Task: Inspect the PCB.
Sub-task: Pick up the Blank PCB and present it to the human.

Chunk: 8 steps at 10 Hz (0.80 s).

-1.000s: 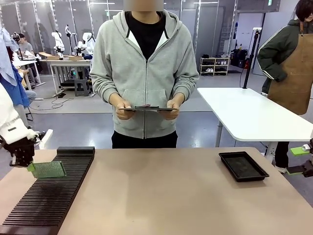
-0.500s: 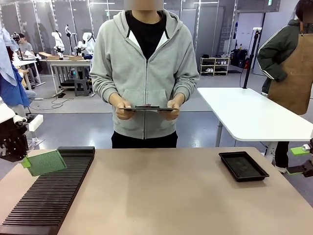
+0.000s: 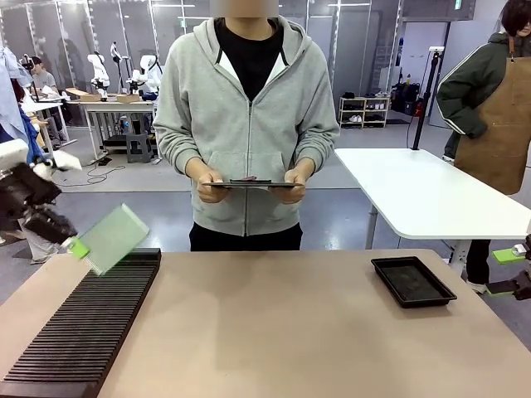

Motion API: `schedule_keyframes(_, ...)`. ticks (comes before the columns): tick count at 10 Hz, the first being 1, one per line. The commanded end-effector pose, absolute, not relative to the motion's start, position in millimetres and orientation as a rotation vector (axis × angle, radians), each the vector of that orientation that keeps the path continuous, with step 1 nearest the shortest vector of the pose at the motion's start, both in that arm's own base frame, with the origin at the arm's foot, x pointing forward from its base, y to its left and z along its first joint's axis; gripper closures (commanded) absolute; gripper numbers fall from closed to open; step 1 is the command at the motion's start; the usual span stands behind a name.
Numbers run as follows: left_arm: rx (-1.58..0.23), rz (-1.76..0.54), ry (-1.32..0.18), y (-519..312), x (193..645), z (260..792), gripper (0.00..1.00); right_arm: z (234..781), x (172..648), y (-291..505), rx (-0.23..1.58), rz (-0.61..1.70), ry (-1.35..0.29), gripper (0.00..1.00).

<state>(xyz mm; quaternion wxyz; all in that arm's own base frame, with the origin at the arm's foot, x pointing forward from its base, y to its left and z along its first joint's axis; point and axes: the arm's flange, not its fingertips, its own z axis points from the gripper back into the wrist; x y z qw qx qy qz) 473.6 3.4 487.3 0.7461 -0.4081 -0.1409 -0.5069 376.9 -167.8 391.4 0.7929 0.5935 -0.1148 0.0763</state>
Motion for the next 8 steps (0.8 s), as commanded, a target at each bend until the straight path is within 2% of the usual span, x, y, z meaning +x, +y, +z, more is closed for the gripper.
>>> schedule_keyframes(1, -1.143, -0.847, -0.438, 6.8, 504.0, 483.9, 1.00, 392.1, 377.5, -167.8, 1.274, 0.169, -0.245, 0.00)
schedule_keyframes(5, -1.282, -0.507, -0.497, -20.7, 569.6, 473.0, 1.00, 392.1, 377.5, -167.8, 1.274, 0.169, -0.245, 0.00)
schedule_keyframes(8, -1.380, -0.392, -0.421, -37.8, 609.0, 459.8, 1.00, 392.1, 377.5, -167.8, 1.274, 0.169, -0.245, 0.00)
